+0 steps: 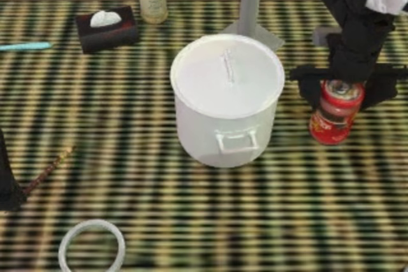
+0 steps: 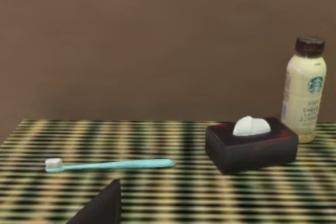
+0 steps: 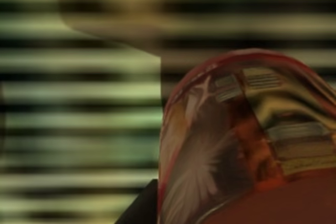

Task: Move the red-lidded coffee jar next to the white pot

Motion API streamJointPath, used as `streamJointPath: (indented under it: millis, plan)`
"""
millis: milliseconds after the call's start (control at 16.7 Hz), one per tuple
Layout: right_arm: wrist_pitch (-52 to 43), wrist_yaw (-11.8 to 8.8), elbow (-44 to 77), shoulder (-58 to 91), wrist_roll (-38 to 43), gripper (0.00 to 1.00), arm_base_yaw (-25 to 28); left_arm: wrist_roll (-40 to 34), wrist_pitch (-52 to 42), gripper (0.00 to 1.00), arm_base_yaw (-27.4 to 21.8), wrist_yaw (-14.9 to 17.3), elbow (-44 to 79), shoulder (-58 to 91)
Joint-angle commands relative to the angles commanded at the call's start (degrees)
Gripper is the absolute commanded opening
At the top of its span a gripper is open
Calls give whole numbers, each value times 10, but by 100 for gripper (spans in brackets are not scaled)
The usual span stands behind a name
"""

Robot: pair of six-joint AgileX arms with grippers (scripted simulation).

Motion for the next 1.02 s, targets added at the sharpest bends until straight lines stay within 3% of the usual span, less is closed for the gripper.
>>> streamJointPath:
  millis: [120, 900, 1020]
  plan:
    - [0, 0, 0, 0, 0, 0, 0, 0, 0, 100, 0, 0, 0, 0]
    - [0, 0, 0, 0, 0, 98, 0, 0, 0, 100, 0, 0, 0, 0]
    - [0, 0, 0, 0, 0, 100, 0, 0, 0, 100, 0, 0, 0, 0]
